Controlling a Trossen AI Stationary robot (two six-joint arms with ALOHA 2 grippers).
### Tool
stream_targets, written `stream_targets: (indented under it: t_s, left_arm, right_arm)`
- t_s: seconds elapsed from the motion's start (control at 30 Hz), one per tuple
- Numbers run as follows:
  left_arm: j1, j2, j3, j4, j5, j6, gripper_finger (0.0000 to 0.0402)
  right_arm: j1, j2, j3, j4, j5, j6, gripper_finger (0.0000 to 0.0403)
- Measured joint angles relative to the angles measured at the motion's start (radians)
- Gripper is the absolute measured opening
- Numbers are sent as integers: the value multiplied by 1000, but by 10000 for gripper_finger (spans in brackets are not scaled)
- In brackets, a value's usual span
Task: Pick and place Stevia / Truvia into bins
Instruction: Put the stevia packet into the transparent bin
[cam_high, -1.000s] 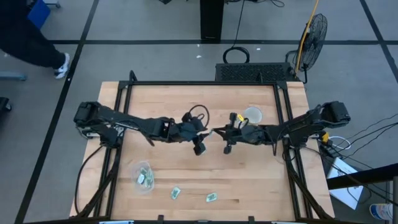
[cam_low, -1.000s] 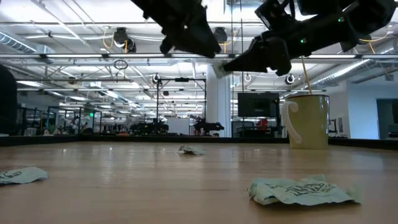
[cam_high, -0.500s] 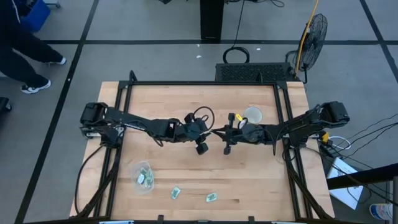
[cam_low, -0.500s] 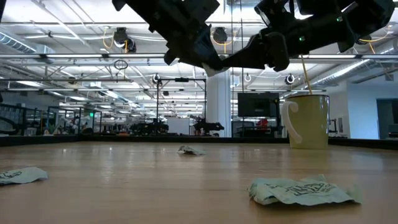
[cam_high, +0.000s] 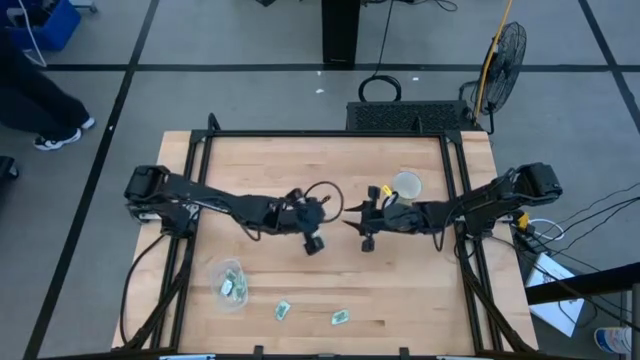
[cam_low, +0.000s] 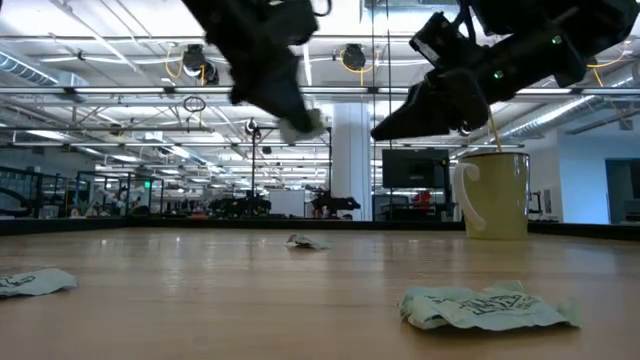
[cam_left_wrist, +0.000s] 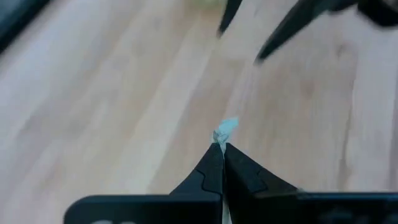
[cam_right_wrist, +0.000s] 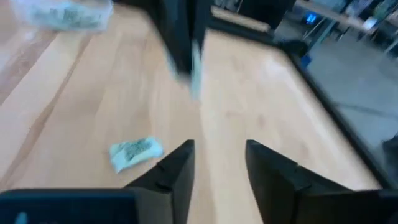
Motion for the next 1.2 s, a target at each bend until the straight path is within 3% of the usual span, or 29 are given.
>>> stream_targets:
  t_s: [0.13, 0.27, 0.4, 0.5, 0.67, 0.9, 1.03, 1.2]
  left_arm:
    - [-79, -71, 1, -286, -46, -251, 3]
    - [-204, -115, 1, -532, -53, -618, 2]
    - [-350, -105, 0, -710, 91, -981, 2]
    - [-444, -70, 1, -754, 196, -1206, 2]
    - [-561, -35, -1, -814, 249, -1502, 2]
    - [-620, -16, -56, -821, 258, -1608, 12]
    - [-620, -16, -83, -840, 285, -1605, 42]
    - [-618, -17, -98, -889, 316, -1602, 86]
  right_arm:
    - [11, 0, -1, -76, 0, 27, 160]
    - [14, 0, -1, -116, -3, 54, 164]
    - [14, 0, -1, -125, -4, 80, 161]
    - [14, 0, -1, -126, -4, 79, 161]
    - [14, 0, -1, -126, -5, 79, 161]
    - [14, 0, -1, -125, -46, 83, 166]
    - [14, 0, -1, -109, -127, 84, 175]
    - [14, 0, -1, -87, -130, 103, 178]
